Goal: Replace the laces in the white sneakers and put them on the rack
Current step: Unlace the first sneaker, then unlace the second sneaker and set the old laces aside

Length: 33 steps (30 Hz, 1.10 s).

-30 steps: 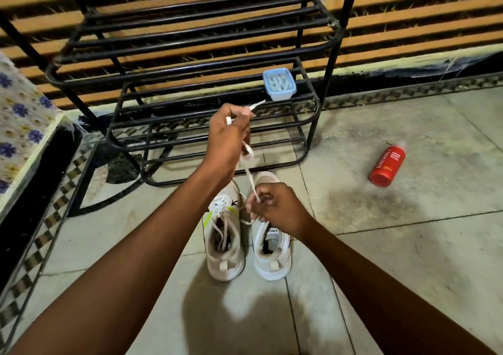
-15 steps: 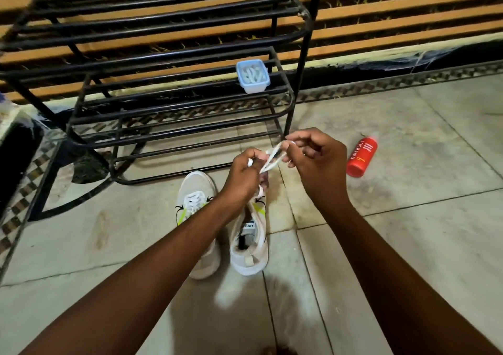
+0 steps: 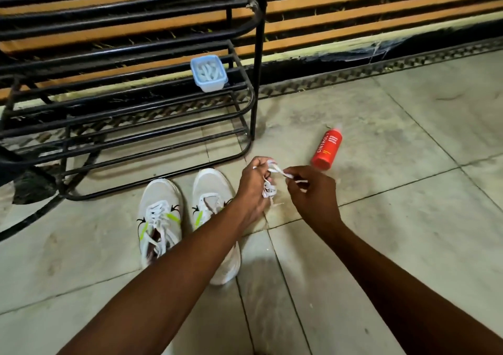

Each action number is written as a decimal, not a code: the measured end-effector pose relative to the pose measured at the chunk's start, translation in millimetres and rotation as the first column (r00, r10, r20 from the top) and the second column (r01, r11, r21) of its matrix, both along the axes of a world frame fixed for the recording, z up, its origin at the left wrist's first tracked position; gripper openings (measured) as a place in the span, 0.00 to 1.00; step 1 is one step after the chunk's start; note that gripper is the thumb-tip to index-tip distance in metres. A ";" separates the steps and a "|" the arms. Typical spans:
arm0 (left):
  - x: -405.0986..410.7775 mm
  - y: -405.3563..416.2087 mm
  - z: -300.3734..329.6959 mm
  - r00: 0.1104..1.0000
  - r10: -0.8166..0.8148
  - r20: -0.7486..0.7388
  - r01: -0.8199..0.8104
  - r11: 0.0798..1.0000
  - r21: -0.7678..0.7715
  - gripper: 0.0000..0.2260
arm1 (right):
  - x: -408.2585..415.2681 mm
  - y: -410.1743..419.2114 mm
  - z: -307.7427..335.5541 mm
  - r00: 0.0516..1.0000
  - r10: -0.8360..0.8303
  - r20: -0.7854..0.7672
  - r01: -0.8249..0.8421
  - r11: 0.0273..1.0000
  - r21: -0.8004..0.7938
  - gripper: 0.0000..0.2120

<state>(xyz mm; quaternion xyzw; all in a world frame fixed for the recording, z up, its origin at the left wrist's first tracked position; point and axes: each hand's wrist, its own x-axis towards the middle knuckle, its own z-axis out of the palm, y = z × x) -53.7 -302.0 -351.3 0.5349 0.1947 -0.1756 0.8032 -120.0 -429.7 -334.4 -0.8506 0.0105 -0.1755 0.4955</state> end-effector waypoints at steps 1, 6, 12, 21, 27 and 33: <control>-1.6 -1.4 -4.9 1.000 0.004 -0.026 -0.003 0.999 0.034 0.14 | -2.4 -2.7 -7.3 0.999 0.022 -0.027 -0.023 0.999 -0.027 0.11; -11.2 -6.8 -25.1 0.981 -0.175 -0.080 0.192 0.921 0.339 0.25 | -15.9 -18.6 -37.9 0.970 0.091 -0.224 -0.125 0.981 -0.146 0.16; -26.6 3.3 -11.1 0.960 -0.279 0.012 0.189 0.683 0.706 0.10 | -21.0 -17.3 -50.9 0.948 0.186 -0.258 -0.246 0.943 -0.225 0.21; -46.7 1.9 -18.1 0.882 -0.342 -0.324 0.447 0.388 0.806 0.20 | -15.0 -20.5 -67.8 0.862 -0.025 -0.506 -0.132 0.954 -0.271 0.05; -28.9 -3.8 -44.6 0.932 -0.330 -0.150 0.331 0.608 0.722 0.06 | -9.1 -22.3 -65.6 0.823 -0.022 -0.568 -0.049 0.993 -0.109 0.07; -55.5 18.5 -13.5 0.905 -0.425 -0.009 0.270 0.557 0.785 0.16 | -1.4 -22.9 -54.9 0.890 -0.077 -0.450 -0.039 0.970 -0.242 0.03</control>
